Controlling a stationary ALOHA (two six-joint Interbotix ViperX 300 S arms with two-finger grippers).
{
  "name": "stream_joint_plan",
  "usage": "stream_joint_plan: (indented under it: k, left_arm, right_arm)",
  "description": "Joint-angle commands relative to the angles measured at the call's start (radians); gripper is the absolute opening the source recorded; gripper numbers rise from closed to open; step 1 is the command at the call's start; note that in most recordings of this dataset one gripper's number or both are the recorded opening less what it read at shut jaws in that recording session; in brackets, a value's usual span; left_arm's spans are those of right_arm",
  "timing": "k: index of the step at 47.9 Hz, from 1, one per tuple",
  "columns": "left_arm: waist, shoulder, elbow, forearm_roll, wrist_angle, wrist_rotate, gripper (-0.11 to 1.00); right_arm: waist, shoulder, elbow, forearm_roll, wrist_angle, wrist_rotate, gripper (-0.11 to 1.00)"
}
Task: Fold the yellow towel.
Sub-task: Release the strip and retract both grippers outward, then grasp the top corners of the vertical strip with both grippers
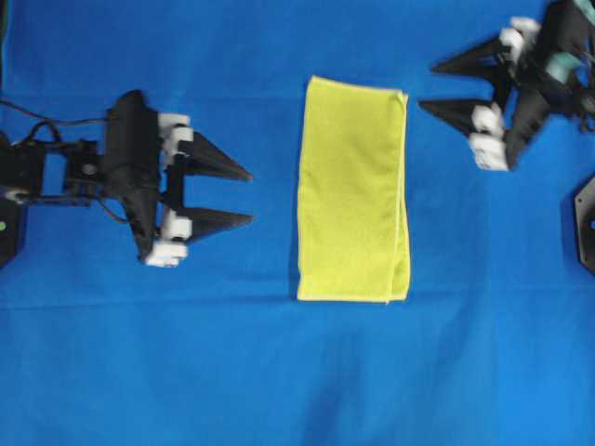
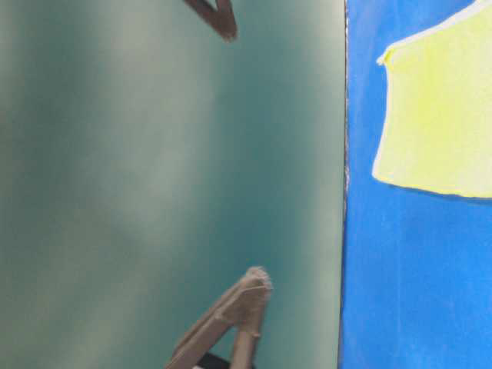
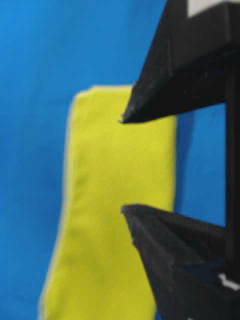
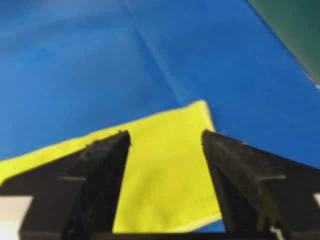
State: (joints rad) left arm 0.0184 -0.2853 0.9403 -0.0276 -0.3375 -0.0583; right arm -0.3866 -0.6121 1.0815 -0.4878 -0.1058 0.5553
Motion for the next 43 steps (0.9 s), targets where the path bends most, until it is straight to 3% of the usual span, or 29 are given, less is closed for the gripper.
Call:
stream_joint_plan:
  k: [1, 6, 12, 33, 43]
  left_arm:
    - [0.023, -0.023, 0.032, 0.003, -0.095, 0.011, 0.61]
    - [0.040, -0.018, 0.061, 0.003, -0.153, 0.012, 0.61]
    - [0.052, -0.005, 0.055, 0.003, -0.163, 0.020, 0.61]
    - [0.057, 0.009, 0.034, 0.000, -0.160, 0.023, 0.61]
    - [0.164, 0.098, -0.061, -0.003, -0.121, 0.034, 0.60]
  right_arm:
    - [0.000, -0.046, 0.052, 0.009, -0.058, 0.003, 0.62]
    - [0.000, -0.077, 0.126, 0.023, -0.141, 0.003, 0.62]
    - [0.000, -0.083, 0.141, 0.026, -0.153, 0.003, 0.62]
    - [-0.002, -0.071, 0.100, 0.034, -0.150, 0.002, 0.62]
    - [-0.055, 0.025, 0.028, 0.034, -0.046, -0.003, 0.62]
